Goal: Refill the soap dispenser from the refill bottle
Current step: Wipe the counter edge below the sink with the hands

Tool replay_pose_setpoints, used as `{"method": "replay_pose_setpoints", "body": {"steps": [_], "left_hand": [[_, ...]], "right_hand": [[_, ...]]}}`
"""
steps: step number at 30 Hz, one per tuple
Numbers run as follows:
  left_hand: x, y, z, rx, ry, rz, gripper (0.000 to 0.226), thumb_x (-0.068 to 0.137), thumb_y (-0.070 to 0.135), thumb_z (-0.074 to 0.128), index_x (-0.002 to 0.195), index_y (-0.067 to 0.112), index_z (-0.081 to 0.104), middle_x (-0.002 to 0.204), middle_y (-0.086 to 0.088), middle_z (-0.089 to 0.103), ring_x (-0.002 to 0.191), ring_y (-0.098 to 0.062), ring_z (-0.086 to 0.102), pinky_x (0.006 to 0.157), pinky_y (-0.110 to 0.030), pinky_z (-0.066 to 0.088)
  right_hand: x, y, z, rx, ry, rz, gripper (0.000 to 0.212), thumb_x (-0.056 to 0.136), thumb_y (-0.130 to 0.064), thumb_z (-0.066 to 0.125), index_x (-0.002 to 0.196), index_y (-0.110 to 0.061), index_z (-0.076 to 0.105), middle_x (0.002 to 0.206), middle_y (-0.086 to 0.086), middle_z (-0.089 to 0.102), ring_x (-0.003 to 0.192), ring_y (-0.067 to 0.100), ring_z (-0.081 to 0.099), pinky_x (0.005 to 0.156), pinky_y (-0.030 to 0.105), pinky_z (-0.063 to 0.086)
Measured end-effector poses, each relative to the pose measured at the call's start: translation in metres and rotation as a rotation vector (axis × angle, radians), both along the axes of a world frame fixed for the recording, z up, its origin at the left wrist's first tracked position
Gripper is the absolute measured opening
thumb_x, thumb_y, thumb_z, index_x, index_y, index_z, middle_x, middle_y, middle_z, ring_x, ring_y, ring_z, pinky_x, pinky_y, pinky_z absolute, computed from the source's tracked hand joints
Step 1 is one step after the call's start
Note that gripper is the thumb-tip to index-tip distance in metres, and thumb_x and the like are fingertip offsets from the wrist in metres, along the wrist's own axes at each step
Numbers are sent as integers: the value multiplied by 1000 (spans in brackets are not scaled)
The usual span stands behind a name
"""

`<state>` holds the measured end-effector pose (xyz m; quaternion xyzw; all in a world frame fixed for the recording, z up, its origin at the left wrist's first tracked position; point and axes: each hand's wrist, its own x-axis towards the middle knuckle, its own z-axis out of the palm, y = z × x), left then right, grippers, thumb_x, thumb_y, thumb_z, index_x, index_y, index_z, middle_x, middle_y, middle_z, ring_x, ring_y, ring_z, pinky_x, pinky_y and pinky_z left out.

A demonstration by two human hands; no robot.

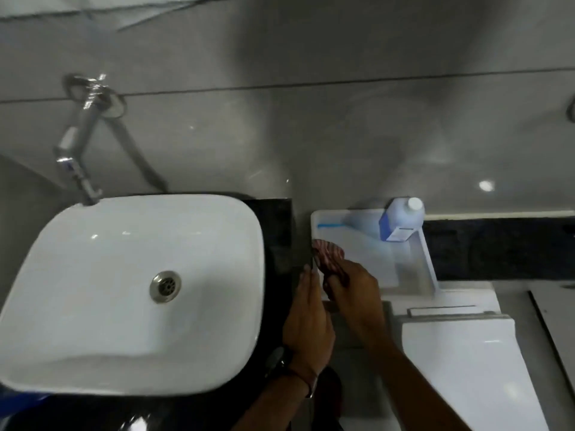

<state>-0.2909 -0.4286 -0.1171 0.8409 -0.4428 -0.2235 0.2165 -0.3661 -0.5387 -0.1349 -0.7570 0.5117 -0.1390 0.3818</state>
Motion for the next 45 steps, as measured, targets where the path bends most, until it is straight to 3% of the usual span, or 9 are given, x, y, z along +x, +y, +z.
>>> {"method": "replay_pose_setpoints", "body": {"steps": [6, 10, 14, 24, 29, 32, 36, 41, 45], "left_hand": [[-8, 121, 26, -164, -49, -80, 67, 88, 5, 51, 153, 5, 31, 161, -8, 29, 148, -21, 30, 118, -38, 36], [-1, 201, 26, -40, 25, -59, 76, 89, 6, 46, 158, 15, 16, 165, 6, 7, 153, -11, 15, 121, -23, 8], [26, 267, 31, -36, 17, -54, 75, 92, 4, 40, 159, 15, 8, 167, 4, 2, 155, -11, 6, 121, -19, -1], [110, 368, 26, -7, 33, 72, 61, 100, 2, 32, 156, 8, 8, 167, -9, 2, 156, -20, 5, 124, -23, 5], [169, 396, 10, 67, -5, 147, 63, 98, -1, 40, 156, 4, 15, 166, -13, 11, 154, -27, 15, 126, -35, 15], [213, 408, -7, 102, -159, 170, 59, 94, -4, 51, 149, -7, 31, 158, -24, 31, 146, -40, 33, 121, -44, 24], [262, 430, -36, 146, -267, 108, 54, 99, 18, 36, 148, -6, 34, 157, -22, 34, 145, -37, 35, 120, -43, 25], [274, 443, -58, 129, -340, 14, 62, 102, 34, 21, 154, 1, 21, 165, -11, 15, 153, -24, 16, 126, -33, 6], [271, 442, -62, 87, -322, 38, 62, 99, 30, 24, 150, -4, 30, 161, -18, 26, 149, -33, 27, 121, -50, 25]], "right_hand": [[-6, 130, 42, -63, -13, 19, 36, 91, -10, 71, 126, -16, 73, 117, 9, 76, 101, 27, 72, 84, 31, 55], [-8, 219, 56, -37, 5, 12, 46, 91, -11, 69, 135, -21, 69, 126, 5, 74, 106, 26, 72, 85, 34, 59], [-1, 287, 58, -16, 30, 7, 41, 91, -12, 69, 131, -22, 71, 125, 5, 73, 99, 29, 74, 80, 34, 60], [24, 341, 31, -107, 285, 102, 44, 105, -26, 58, 147, -13, 58, 164, 16, 40, 141, 39, 42, 111, 47, 47], [42, 342, 10, -303, 384, 170, 72, 101, -47, 26, 157, -4, 42, 166, 23, 36, 154, 44, 32, 125, 54, 31], [57, 344, -9, -327, 485, 229, 76, 101, -50, 13, 164, -9, 22, 173, 20, 18, 161, 41, 12, 129, 55, 23], [96, 366, -29, -386, 379, 257, 68, 105, -44, 30, 165, -15, 21, 174, 13, 14, 162, 36, 13, 130, 52, 18], [186, 421, -37, -383, 260, 418, 71, 101, -35, 50, 166, -29, 19, 174, 6, 20, 163, 31, 10, 132, 51, 16], [250, 453, -38, -407, 240, 512, 69, 100, -36, 45, 164, -27, 24, 174, 5, 22, 162, 33, 11, 129, 51, 12]]}}
